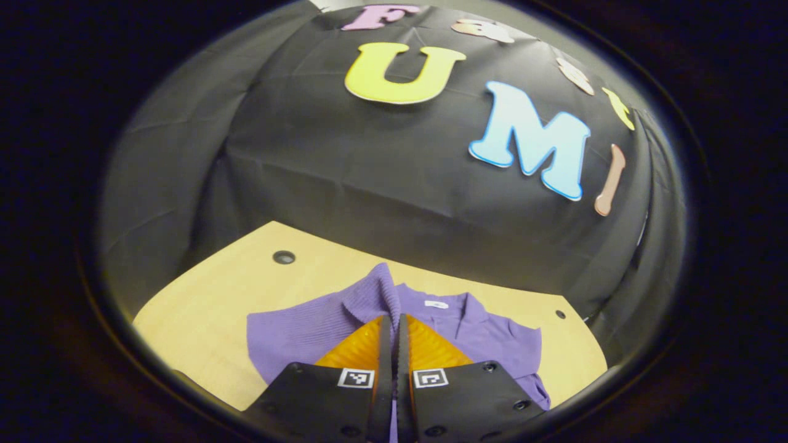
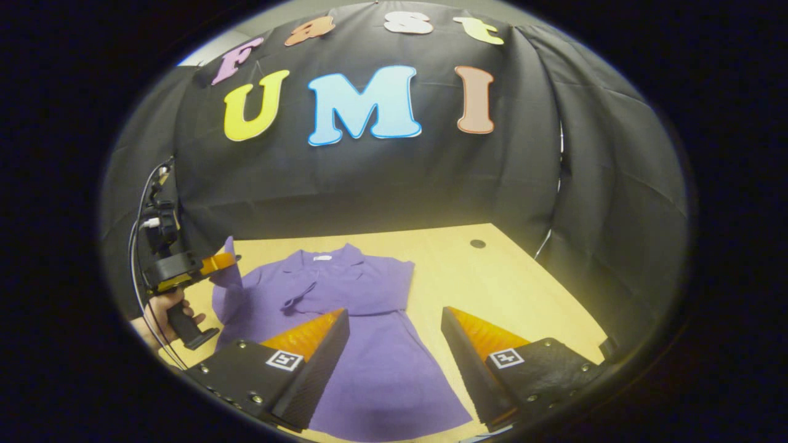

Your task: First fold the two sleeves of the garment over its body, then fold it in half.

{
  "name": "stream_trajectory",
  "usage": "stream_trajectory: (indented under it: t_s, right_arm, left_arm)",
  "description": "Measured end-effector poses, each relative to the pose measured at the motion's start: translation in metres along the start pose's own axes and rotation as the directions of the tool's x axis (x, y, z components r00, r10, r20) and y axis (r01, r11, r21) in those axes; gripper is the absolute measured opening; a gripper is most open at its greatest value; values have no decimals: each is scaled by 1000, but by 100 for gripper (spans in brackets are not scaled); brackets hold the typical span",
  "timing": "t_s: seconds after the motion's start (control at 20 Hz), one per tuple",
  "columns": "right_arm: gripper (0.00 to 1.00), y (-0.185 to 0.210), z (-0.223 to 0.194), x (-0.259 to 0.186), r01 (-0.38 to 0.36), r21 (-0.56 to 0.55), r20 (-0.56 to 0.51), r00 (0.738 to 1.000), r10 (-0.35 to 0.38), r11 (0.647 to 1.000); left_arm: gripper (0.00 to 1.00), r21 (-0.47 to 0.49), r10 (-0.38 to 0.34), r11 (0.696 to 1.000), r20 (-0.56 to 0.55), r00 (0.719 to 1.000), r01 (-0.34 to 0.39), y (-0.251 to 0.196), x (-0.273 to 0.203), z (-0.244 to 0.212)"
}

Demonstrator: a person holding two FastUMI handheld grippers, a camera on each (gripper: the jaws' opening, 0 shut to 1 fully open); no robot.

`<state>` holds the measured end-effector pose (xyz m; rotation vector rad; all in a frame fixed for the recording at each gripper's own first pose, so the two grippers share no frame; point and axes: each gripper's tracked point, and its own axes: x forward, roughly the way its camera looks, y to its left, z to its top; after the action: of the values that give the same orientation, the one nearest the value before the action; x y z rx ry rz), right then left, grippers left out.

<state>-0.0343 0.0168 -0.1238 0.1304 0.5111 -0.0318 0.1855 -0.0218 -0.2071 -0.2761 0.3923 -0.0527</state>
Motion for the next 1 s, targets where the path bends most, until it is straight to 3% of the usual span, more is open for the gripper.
stream_trajectory:
  t_s: [0.25,0.5,0.75,1.0]
  right_arm:
    - [94,-17,-12,-9,52,16,-24,998,-51,999]
    - [94,-41,-27,-22,111,39,-47,993,-109,993]
    - [94,-61,-40,-31,148,58,-72,987,-144,987]
    - [94,-68,-50,-25,121,71,-88,989,-115,990]
  left_arm:
    - [9,79,-133,988,-24,991,134,-75,29,-6]
    - [9,166,-212,961,-72,975,221,-128,55,-27]
    - [9,241,-225,936,-147,963,256,-151,78,-61]
    - [9,266,-215,925,-217,952,270,-171,87,-95]
